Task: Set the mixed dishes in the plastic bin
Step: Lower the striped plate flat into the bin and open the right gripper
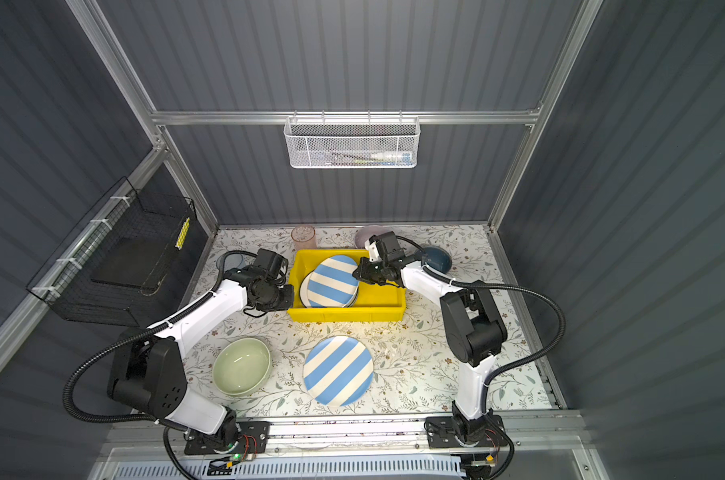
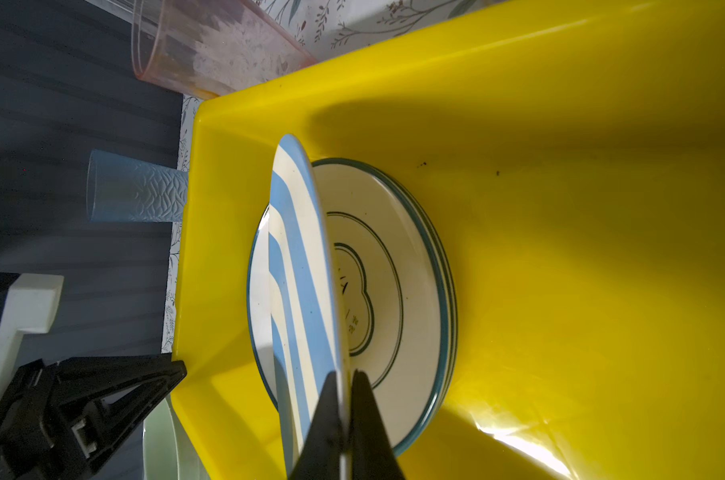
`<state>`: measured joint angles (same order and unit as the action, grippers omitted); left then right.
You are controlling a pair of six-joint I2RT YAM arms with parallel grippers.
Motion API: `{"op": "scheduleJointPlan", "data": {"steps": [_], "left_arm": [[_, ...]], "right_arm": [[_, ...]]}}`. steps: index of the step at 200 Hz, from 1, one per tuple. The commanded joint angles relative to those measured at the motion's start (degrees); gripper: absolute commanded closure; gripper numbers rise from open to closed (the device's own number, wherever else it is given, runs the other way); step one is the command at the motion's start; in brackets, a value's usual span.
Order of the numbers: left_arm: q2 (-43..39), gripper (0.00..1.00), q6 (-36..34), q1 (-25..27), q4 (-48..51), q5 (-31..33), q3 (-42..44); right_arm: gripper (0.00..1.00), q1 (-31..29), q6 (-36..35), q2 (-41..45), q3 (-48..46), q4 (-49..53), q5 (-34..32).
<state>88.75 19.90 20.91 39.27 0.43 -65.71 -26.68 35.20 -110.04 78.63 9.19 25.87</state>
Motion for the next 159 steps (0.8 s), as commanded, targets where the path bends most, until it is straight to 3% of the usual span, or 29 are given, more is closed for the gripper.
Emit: {"op": "scheduleJointPlan", "data": {"steps": [1, 30, 64, 92, 159], "left_arm": [[0.5, 0.87, 0.4, -0.3, -0.3, 0.0, -1.8], [0.7, 0.87, 0.2, -0.3, -0.3, -0.4, -1.9], [0.7, 0.87, 0.1, -0.3, -0.2, -0.3, -1.9], [0.6, 0.87, 0.1, -0.4, -0.3, -0.4, -1.9], [1.0, 0.87, 0.1, -0.3, -0.6, -1.0, -1.8]], "right_arm": [[1.0, -1.0, 0.9, -1.2, 2.3, -1.2, 3.9], [0.94, -1.6, -0.3, -2.6, 3.3, 1.0, 2.5], [0.76, -2.2, -2.3, -3.2, 4.6, 5.3, -1.7], [0.66, -3.0, -4.5, -4.2, 7.0, 9.9, -5.2], [0.51, -5.8, -8.9, -7.4, 12.2, 17.9, -13.2]]}}
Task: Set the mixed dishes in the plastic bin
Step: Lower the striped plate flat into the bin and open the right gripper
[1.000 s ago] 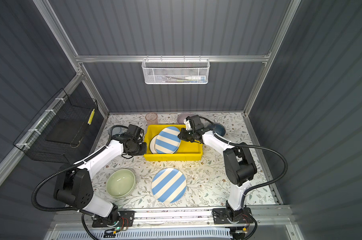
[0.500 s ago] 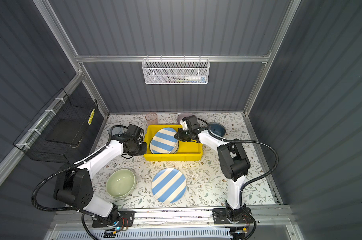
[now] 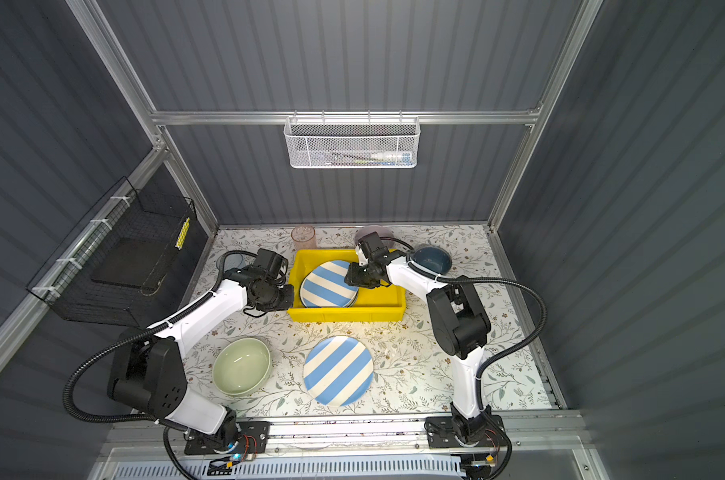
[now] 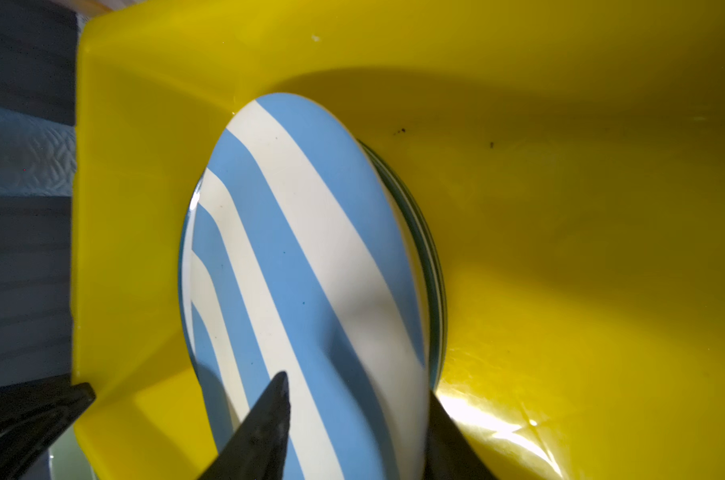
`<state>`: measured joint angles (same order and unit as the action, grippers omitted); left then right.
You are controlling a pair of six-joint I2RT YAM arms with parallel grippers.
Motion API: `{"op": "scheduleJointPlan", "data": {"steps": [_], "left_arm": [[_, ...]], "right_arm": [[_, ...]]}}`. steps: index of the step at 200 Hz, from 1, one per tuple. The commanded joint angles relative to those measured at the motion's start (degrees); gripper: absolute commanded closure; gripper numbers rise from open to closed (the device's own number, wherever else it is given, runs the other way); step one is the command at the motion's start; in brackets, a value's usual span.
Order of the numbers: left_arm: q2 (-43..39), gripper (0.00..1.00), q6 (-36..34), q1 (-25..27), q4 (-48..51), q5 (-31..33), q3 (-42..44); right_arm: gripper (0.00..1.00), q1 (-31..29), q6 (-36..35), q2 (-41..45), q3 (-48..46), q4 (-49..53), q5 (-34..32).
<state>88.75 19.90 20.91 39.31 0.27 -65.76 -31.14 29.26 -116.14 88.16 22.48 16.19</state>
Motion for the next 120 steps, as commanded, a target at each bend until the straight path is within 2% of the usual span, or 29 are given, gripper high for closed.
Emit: {"op": "scheduleJointPlan", "data": {"steps": [1, 32, 120], "left_arm": [[1.0, 0.87, 0.1, -0.3, -0.7, -0.8, -1.7], [0.8, 0.87, -0.1, -0.3, -0.6, -0.8, -1.8], [0.9, 0.87, 0.0, -0.3, -0.4, -0.9, -1.8]], "right_arm": [[0.51, -1.4, -3.0, -1.3, 2.8, 4.8, -3.6], [0.5, -2.5, -4.5, -2.7, 4.6, 7.3, -6.0], [0.45, -2.8, -5.3, -3.5, 4.2, 8.3, -7.4]]}}
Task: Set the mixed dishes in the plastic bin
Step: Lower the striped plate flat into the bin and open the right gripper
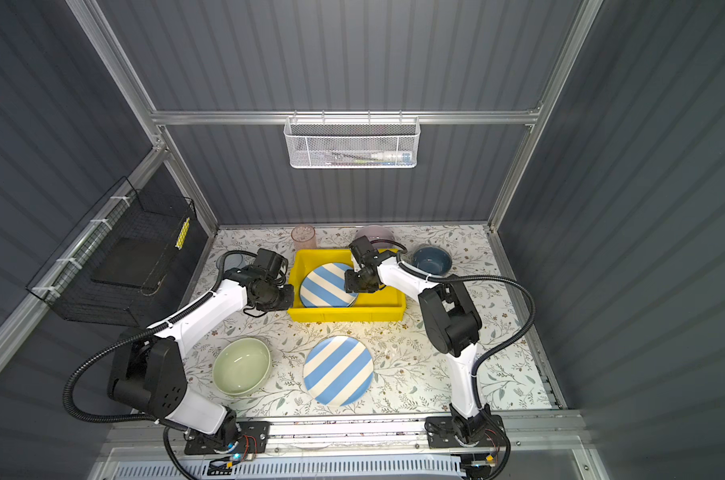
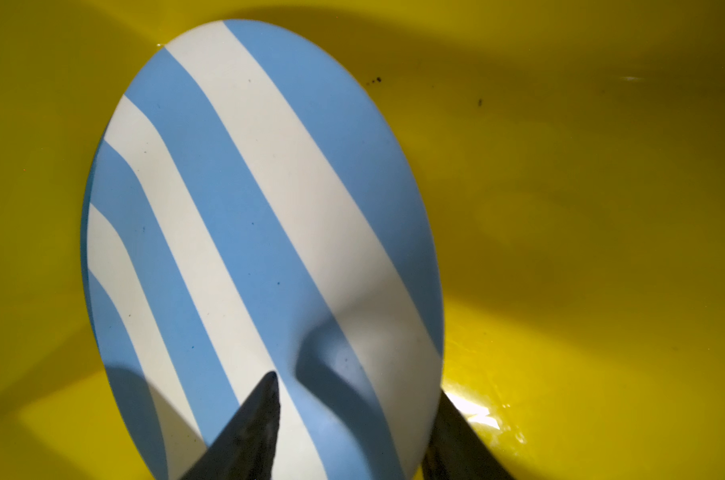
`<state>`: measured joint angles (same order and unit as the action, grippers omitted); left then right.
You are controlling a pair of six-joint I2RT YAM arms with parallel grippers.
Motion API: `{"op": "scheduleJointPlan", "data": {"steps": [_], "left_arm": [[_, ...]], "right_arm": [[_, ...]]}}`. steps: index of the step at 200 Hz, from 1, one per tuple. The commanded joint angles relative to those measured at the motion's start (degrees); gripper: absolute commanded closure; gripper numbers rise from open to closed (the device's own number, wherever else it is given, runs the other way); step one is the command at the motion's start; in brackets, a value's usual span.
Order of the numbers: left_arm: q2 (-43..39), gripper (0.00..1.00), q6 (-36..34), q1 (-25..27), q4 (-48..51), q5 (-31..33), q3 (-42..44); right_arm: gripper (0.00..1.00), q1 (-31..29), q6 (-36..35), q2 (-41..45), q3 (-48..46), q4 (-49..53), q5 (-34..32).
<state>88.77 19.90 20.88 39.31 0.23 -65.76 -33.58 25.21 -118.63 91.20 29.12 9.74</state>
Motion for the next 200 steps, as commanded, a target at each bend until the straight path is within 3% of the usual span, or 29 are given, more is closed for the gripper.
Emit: {"op": "scheduleJointPlan", "data": {"steps": [1, 107, 200], "left_arm": [[0.9, 0.87, 0.0, -0.3, -0.4, -0.8, -1.8], [1.1, 0.87, 0.1, -0.3, -0.3, -1.3, -2.1], [1.4, 0.87, -0.1, -0.3, -0.5, -2.2, -2.6]], "right_arm": [[0.45, -0.4, -1.3, -1.0, 1.1, 1.7, -0.9], [0.38, -0.9, -1.4, -1.7, 1.7, 1.9, -0.8], [0.31, -1.2, -1.1, -2.1, 1.8, 0.3, 4.9]]}}
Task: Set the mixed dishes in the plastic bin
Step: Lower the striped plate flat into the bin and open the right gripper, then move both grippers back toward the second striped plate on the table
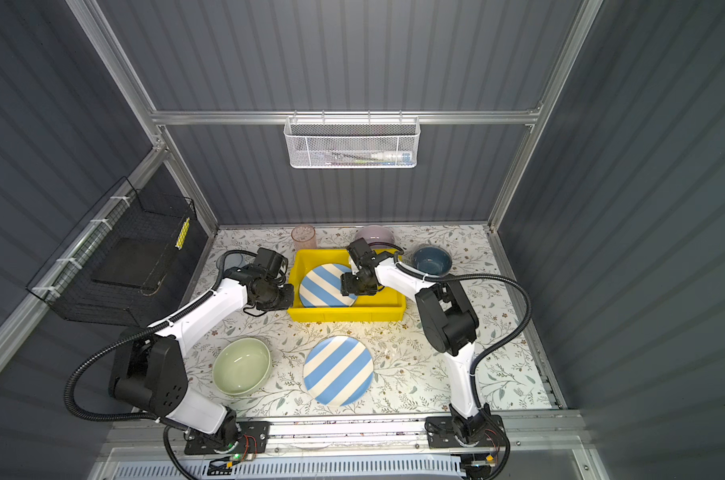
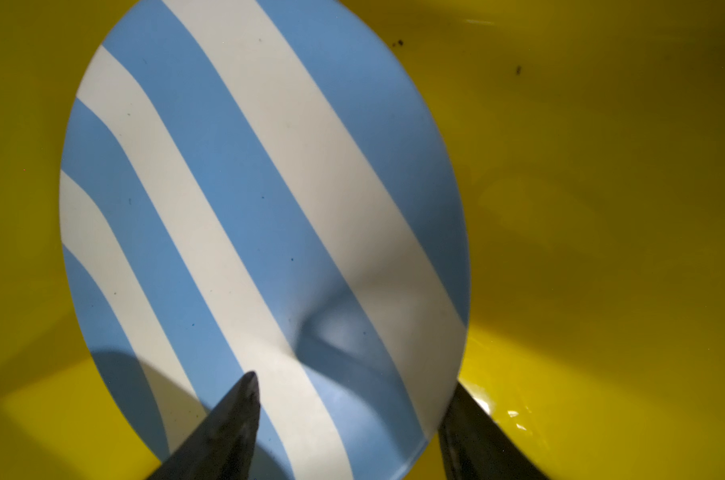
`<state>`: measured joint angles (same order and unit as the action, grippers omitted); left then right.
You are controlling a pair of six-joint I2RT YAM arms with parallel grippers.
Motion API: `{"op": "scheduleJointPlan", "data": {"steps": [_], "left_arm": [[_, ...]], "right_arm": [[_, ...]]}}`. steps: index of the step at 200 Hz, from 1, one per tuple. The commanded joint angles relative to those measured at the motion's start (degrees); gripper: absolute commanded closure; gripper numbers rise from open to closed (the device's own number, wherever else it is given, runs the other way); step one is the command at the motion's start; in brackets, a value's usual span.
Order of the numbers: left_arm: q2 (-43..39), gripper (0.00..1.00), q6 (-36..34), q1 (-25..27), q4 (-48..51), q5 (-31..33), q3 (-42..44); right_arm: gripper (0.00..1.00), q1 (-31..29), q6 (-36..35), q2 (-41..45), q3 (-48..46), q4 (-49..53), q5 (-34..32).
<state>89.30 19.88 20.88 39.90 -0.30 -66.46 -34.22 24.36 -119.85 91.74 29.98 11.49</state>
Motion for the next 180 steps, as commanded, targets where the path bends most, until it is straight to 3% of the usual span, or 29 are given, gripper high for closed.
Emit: {"op": "scheduleJointPlan", "data": {"steps": [1, 46, 113, 180], "left_arm": [[0.9, 0.87, -0.2, -0.3, -1.1, -1.7, -2.0], [0.6, 0.87, -0.1, -0.3, -1.0, -2.0, -2.2], [-2.0, 0.8, -0.6, -0.4, 0.9, -0.5, -3.1], [-9.7, 0.42, -2.4, -0.4, 3.3, -1.9, -2.2]], "right_arm": [[0.31, -0.6, -0.3, -0.9, 1.2, -0.6, 3.2], [0.28, -0.5, -0.1, -0.1, 0.4, -1.3, 5.3], [0.22, 0.9, -1.2, 6.8, -1.1, 4.3, -1.5], [0.2, 1.3, -2.2, 19.3, -9.0, 3.3, 1.5]]}}
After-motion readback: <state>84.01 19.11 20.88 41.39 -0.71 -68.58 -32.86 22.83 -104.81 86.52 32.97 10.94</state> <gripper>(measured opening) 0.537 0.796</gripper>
